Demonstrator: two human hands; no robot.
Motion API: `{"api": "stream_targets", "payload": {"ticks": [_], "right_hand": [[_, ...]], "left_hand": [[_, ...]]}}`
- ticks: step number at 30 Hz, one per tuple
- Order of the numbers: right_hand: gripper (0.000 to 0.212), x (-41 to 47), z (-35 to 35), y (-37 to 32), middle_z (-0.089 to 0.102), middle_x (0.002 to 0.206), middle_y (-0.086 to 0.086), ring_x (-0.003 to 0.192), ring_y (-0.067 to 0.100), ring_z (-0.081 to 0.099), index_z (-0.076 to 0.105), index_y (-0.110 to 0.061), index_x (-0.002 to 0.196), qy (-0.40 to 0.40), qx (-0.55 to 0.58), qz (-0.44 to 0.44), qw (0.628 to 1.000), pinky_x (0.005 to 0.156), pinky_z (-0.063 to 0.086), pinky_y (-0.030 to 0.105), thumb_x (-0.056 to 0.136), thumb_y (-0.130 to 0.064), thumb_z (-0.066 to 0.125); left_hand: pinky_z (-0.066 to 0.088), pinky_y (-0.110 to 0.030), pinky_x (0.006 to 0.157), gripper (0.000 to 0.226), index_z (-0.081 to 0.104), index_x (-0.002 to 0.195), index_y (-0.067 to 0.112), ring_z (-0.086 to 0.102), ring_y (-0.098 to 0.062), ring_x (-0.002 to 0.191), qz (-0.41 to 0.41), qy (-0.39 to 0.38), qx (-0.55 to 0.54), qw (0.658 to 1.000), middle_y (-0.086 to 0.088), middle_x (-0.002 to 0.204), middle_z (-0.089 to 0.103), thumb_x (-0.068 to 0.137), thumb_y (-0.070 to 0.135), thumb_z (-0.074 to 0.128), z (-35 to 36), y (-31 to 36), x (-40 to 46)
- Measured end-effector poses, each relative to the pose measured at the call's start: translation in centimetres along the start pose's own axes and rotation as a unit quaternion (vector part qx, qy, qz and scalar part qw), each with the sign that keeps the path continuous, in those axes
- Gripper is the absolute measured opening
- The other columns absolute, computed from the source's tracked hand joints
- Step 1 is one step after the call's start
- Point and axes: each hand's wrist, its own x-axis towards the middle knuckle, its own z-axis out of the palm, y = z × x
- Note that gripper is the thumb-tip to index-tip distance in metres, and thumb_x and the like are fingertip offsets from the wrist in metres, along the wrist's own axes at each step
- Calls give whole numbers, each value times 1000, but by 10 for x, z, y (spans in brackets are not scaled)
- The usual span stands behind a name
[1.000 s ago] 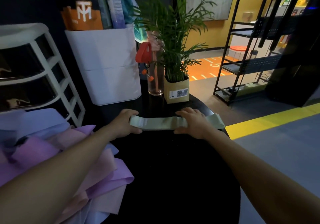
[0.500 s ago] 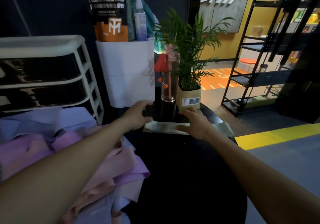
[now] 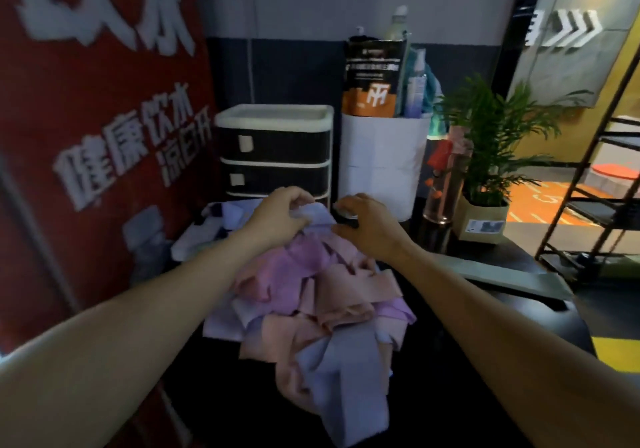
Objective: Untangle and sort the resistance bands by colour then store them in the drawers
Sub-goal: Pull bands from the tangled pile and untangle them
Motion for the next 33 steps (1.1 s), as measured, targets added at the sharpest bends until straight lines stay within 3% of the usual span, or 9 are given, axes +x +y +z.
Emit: {"api": "stream_targets", "payload": {"ticks": [4, 7, 10, 14, 19, 23, 26, 30, 33], "right_hand": [[29, 4, 31, -52, 60, 112, 21, 109, 34, 55, 63, 3, 109, -17, 17, -49, 999, 89, 40, 35, 82, -9, 66], [38, 7, 55, -83, 59, 119, 18, 111, 32, 53, 60, 0, 117, -36, 2, -69, 997, 94, 39, 36, 83, -15, 68], [41, 12, 79, -103, 53, 124, 16, 115, 31, 49, 54, -7, 125, -66, -10, -84, 994, 96, 36, 34, 87, -19, 64], [37, 21, 104, -123, 52, 124, 12, 115, 27, 49, 56, -9, 122, -93, -44, -109, 989, 93, 36, 31, 86, -18, 61], [33, 39, 127, -140, 56, 120, 11, 108, 26, 53, 60, -9, 118, -105, -72, -112, 986, 90, 45, 37, 86, -12, 59], [23, 63, 151, -143, 58, 114, 11, 105, 28, 54, 61, -6, 106, -128, -134, -136, 973, 81, 41, 28, 86, -9, 52], [28, 79, 167, -140, 55, 122, 9, 115, 29, 49, 59, -9, 114, -148, -176, -138, 963, 94, 43, 35, 89, -11, 47], [34, 90, 174, -129, 51, 129, 11, 124, 30, 42, 56, -11, 123, -149, -269, -128, 943, 102, 37, 41, 95, -12, 38], [26, 94, 175, -127, 58, 118, 13, 111, 31, 54, 62, -8, 111, -125, -268, -89, 951, 90, 44, 38, 94, -9, 42]], "left_hand": [[37, -10, 71, 27, 62, 108, 3, 57, -14, 96, -30, 33, 4, 999, -6, 106, 62, 81, 3, 68, -45, -33, -42], [35, -11, 77, 29, 61, 112, 4, 55, -14, 101, -69, 58, 3, 996, 2, 105, 54, 84, 6, 67, -69, -63, -68], [45, -29, 88, 20, 63, 105, 8, 59, -22, 104, -90, 50, 26, 994, -2, 109, 60, 85, 6, 64, -87, -94, -89], [48, -48, 78, 17, 64, 87, -9, 60, -35, 85, -124, 26, 69, 990, -23, 89, 64, 85, 6, 58, -97, -121, -110], [39, -24, 86, 33, 59, 117, 6, 57, -26, 108, -166, 51, 59, 983, -11, 116, 61, 84, 7, 64, -95, -154, -120], [45, -27, 94, 33, 58, 116, 7, 59, -21, 108, -173, 52, -15, 983, -7, 116, 62, 84, 4, 64, -92, -172, -120], [42, -18, 84, 29, 59, 114, 4, 58, -16, 100, -169, 53, -30, 984, -5, 109, 60, 85, 5, 63, -89, -180, -118], [49, -32, 92, 27, 63, 106, 12, 62, -22, 101, -173, 52, -54, 982, -11, 113, 61, 80, 16, 69, -85, -188, -112], [52, -38, 89, 24, 64, 104, 14, 63, -22, 99, -172, 51, -50, 983, -9, 111, 62, 81, 16, 71, -85, -193, -109]]}}
